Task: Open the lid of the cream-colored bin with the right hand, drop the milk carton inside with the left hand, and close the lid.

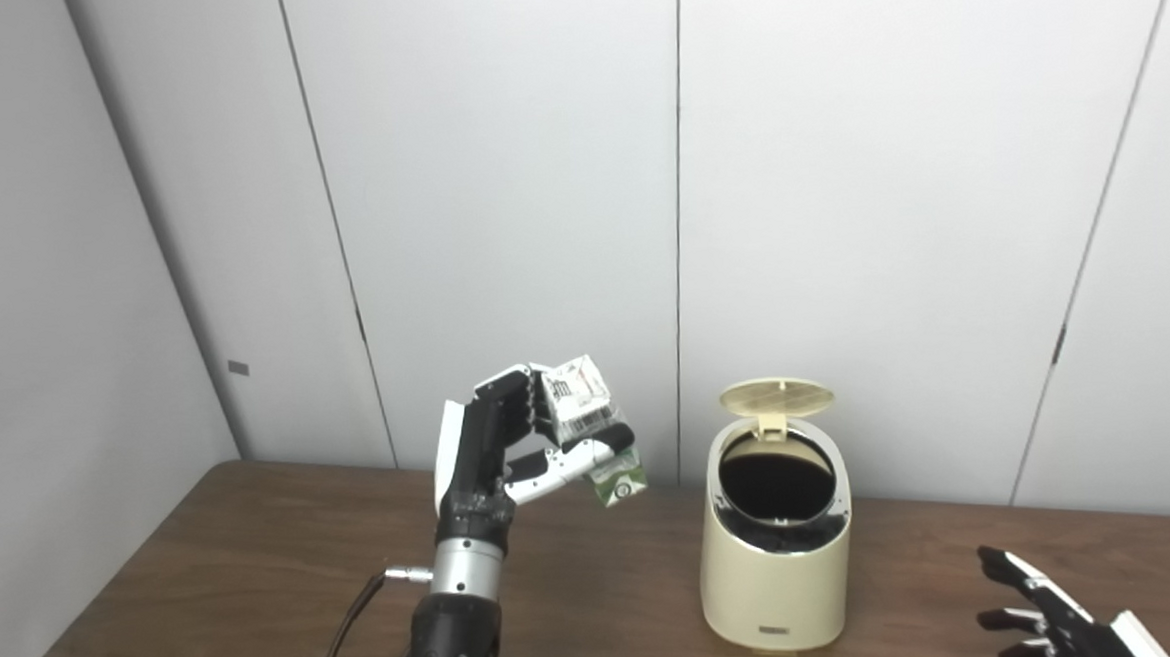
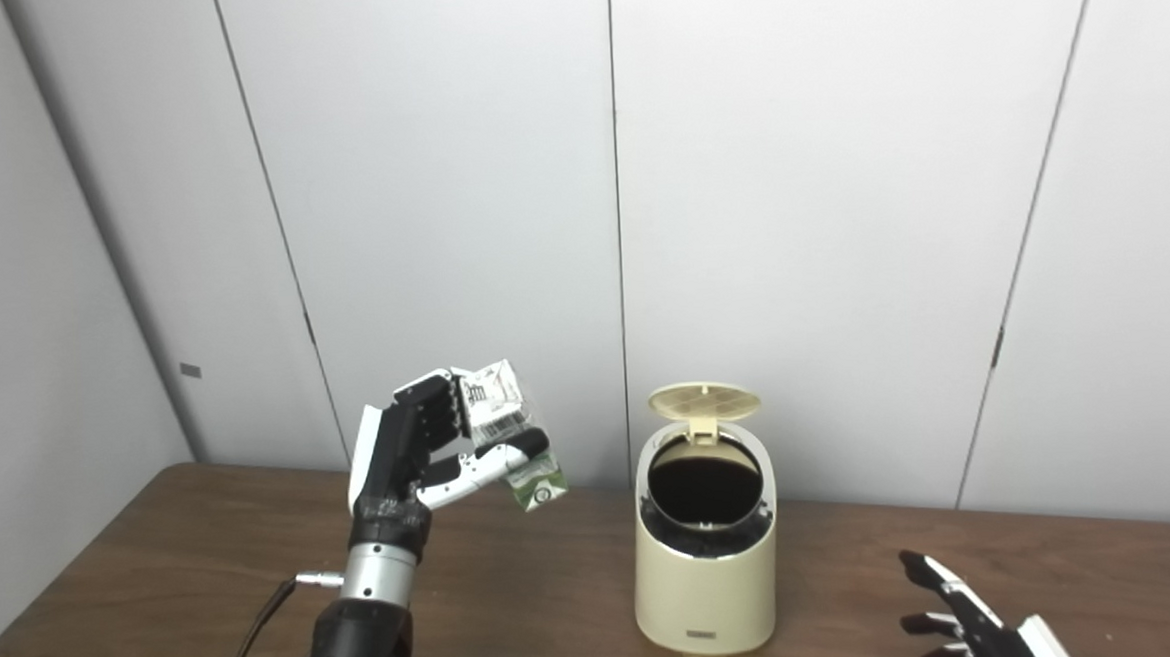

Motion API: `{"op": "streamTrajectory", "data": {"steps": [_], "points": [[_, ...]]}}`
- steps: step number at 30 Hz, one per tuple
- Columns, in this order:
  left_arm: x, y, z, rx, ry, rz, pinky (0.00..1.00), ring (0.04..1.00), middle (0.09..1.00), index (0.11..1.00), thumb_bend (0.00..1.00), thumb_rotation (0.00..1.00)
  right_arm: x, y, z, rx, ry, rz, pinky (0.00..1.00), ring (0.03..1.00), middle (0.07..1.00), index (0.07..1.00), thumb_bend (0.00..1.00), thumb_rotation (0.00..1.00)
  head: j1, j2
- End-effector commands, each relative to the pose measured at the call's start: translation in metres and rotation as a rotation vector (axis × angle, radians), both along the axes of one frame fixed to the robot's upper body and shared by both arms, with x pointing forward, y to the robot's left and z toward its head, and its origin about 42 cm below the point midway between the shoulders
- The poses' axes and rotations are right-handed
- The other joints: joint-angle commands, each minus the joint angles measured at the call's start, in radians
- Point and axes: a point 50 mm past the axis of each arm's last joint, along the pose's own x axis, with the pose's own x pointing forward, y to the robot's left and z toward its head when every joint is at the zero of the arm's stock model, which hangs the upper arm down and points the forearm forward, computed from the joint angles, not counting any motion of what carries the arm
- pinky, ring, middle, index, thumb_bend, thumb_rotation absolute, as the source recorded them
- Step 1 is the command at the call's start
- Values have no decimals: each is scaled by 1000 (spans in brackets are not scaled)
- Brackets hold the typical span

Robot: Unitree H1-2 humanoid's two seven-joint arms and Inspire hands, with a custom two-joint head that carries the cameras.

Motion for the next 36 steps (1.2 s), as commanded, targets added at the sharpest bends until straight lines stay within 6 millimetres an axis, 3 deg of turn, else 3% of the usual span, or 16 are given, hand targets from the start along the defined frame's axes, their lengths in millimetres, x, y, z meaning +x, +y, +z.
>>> {"op": "streamTrajectory", "data": {"steps": [1, 9, 19, 36], "points": [[7, -12, 31, -5, -116, -41, 364, 425, 477, 489, 523, 0, 6, 3, 22, -14, -92, 15, 608, 760, 910, 924, 804, 64, -6, 1], [15, -38, 31, -8, -132, -94, 357, 422, 474, 492, 523, 0, 9, 8, 18, -27, -101, 27, 599, 746, 906, 923, 801, 139, -40, 2], [23, -67, 25, -48, -130, -157, 366, 428, 473, 492, 523, 0, 9, 14, 17, -30, -125, 42, 569, 727, 906, 921, 798, 142, -76, 4], [36, -96, 10, -42, -145, -217, 385, 441, 480, 489, 523, 0, 5, 20, 17, -31, -116, 36, 599, 731, 908, 923, 792, 201, -125, 13]]}}
